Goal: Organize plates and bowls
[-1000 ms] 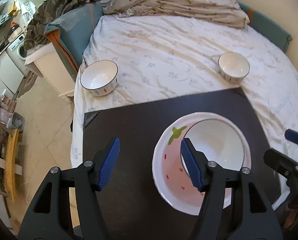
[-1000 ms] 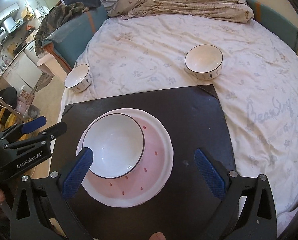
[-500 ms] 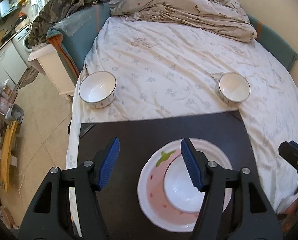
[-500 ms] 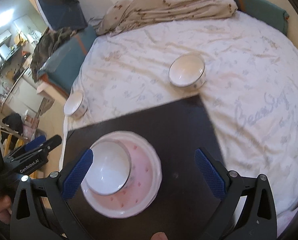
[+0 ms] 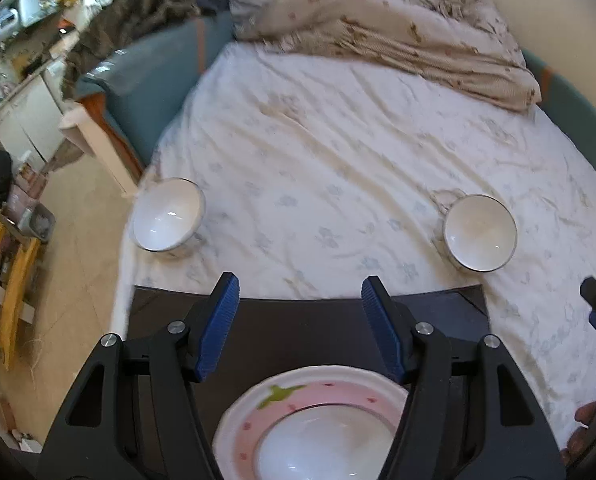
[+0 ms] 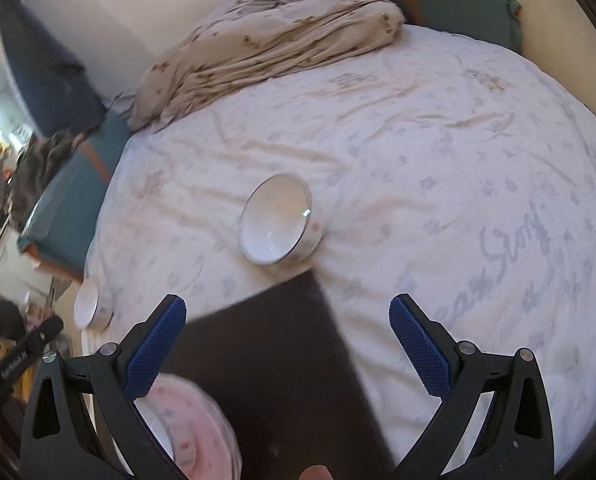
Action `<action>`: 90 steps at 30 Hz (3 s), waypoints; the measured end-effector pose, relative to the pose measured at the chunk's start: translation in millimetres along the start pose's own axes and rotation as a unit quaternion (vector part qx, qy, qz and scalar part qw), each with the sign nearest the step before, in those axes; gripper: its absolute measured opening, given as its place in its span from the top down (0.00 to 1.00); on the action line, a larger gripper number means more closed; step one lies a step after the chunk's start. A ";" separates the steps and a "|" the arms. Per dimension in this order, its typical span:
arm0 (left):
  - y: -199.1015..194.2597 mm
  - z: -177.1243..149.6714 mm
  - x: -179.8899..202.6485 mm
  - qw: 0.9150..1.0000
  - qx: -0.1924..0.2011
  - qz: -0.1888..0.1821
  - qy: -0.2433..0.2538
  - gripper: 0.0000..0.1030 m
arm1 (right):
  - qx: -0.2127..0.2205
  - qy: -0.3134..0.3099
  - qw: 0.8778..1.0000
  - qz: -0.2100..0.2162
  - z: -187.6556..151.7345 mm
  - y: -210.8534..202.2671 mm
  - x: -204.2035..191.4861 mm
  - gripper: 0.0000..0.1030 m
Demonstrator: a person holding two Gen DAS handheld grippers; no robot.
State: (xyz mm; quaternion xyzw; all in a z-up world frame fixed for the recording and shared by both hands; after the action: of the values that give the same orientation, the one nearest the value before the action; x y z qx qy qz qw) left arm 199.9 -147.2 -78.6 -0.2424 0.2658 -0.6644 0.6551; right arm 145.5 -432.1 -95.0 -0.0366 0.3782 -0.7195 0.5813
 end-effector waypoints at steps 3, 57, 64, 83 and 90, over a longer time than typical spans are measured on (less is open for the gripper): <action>14.2 5.8 21.2 1.000 -0.011 -0.004 0.021 0.42 | 0.003 0.033 0.999 -0.009 11.1 13.1 18.6 0.00; 96.2 -48.0 109.4 0.966 -0.214 -0.123 0.069 0.30 | -0.293 0.076 0.952 0.054 -72.5 109.1 14.0 0.74; 103.8 -65.8 113.5 0.956 -0.252 -0.130 0.071 0.53 | -0.290 0.037 0.955 0.052 -73.2 96.5 8.4 0.73; 107.1 -97.5 126.7 0.943 -0.295 -0.111 0.111 0.91 | -0.289 -0.020 0.956 0.045 -85.1 109.6 1.0 0.82; 89.8 -90.4 122.2 0.947 -0.282 -0.116 0.102 0.92 | -0.291 -0.025 0.955 0.040 -83.1 105.3 -2.4 0.84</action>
State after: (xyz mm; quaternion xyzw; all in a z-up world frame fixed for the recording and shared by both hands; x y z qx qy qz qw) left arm 202.9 -266.2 -209.0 -0.3770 0.4777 -0.6548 0.4481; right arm 190.5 -392.3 -214.9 -0.2070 0.5578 -0.5530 0.5833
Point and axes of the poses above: each gripper's, at about its wrist camera, not at the fingertips, and y roughly the way its jaws point, x to its right, z to its top, the point moved 7 cm from there along y, roughly the way its jaws point, and after that the axes turned 13 degrees about x, right-handed, at the moved point
